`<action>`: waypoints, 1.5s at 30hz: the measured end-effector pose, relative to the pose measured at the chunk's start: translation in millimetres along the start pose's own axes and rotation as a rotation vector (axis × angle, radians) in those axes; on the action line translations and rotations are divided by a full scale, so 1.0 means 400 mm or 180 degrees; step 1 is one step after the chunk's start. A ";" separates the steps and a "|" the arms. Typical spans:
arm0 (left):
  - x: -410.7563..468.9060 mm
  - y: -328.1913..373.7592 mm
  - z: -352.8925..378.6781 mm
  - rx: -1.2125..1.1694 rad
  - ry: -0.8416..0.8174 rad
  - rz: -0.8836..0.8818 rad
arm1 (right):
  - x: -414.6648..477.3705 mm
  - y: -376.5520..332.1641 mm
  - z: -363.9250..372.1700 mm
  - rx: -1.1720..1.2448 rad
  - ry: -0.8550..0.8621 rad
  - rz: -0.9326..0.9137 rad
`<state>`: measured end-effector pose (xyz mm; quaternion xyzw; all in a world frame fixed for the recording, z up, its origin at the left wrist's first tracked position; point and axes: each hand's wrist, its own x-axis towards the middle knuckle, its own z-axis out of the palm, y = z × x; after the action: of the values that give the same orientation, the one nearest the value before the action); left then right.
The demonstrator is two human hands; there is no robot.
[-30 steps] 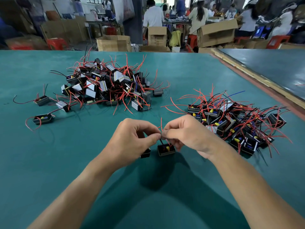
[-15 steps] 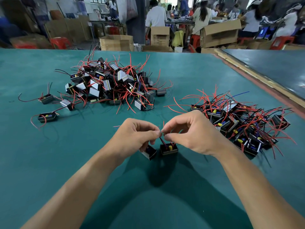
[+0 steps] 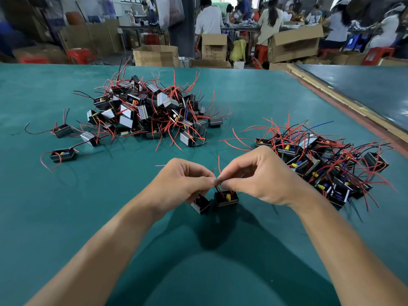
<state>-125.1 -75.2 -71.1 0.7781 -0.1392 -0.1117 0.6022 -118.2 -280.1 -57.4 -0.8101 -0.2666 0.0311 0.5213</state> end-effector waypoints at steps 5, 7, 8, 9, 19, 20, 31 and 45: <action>-0.001 -0.002 0.002 0.0029 0.0041 -0.0020 | -0.002 0.002 0.007 -0.0017 -0.0067 -0.0050; -0.002 -0.003 0.000 0.0031 0.0019 -0.0023 | 0.000 0.004 0.009 -0.0053 -0.0090 -0.0033; -0.003 -0.002 -0.001 0.0027 -0.0009 -0.0009 | 0.001 0.004 0.010 -0.0070 -0.0097 -0.0029; -0.004 -0.001 -0.001 0.0026 -0.0049 0.0012 | 0.001 0.004 0.012 -0.0080 -0.0100 -0.0024; -0.010 0.002 -0.004 -0.0115 -0.0418 0.0180 | 0.004 0.008 0.012 -0.0049 -0.0058 0.0103; -0.010 0.002 -0.004 -0.0127 -0.0439 0.0170 | 0.004 0.009 0.011 -0.0038 -0.0082 0.0149; -0.006 -0.004 0.007 -0.0175 -0.0068 0.0125 | 0.012 0.022 0.040 0.0044 0.0145 0.0727; -0.003 0.002 0.019 -0.0131 0.0217 0.0034 | 0.013 0.016 0.043 -0.0093 0.0084 0.0859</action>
<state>-128.9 -82.0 -72.2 0.7682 -0.1203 -0.0848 0.6231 -116.9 -265.2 -69.4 -0.8465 -0.1487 0.0863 0.5039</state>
